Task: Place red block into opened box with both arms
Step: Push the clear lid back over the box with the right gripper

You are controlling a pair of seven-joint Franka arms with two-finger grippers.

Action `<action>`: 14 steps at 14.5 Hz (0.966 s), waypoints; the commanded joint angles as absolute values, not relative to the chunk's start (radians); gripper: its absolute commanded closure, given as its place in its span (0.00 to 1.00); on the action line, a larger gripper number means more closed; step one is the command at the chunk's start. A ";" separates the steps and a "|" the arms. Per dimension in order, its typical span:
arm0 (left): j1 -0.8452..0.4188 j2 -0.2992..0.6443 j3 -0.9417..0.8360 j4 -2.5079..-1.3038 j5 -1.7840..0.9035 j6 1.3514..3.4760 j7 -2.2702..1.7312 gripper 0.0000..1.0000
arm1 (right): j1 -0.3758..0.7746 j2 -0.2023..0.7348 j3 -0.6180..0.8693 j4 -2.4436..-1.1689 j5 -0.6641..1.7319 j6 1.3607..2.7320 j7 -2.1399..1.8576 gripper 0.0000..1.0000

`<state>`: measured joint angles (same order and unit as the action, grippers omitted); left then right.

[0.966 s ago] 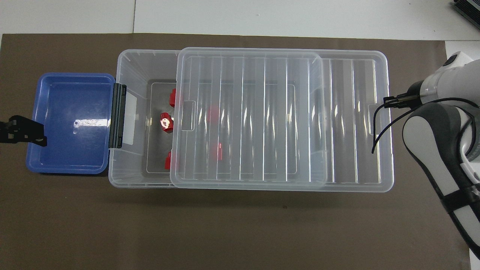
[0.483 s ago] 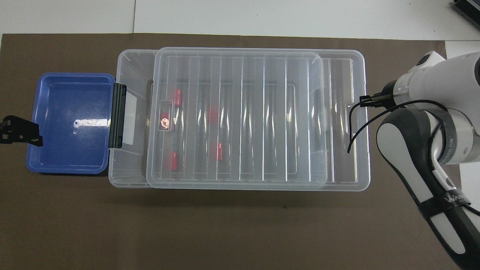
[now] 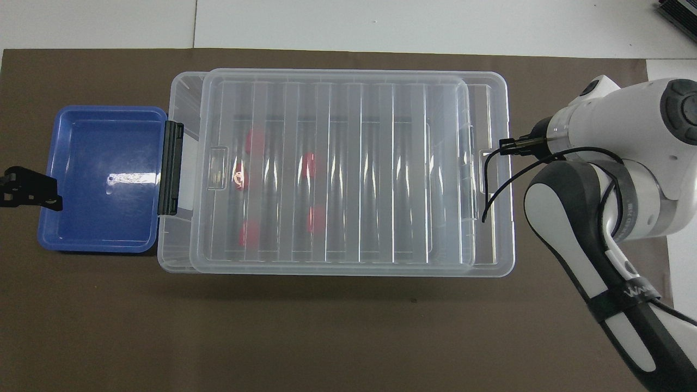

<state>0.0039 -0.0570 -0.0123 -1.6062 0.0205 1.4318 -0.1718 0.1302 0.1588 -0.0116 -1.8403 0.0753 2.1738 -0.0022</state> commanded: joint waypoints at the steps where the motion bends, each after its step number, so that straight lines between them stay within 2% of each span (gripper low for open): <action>1: -0.002 -0.086 -0.005 -1.641 0.035 1.456 -0.169 0.00 | 0.152 0.169 -0.008 -1.848 0.103 2.209 0.031 1.00; 14: 0.003 -0.086 -0.005 -1.641 0.035 1.454 -0.167 0.00 | 0.176 0.172 -0.006 -1.848 0.141 2.217 0.031 1.00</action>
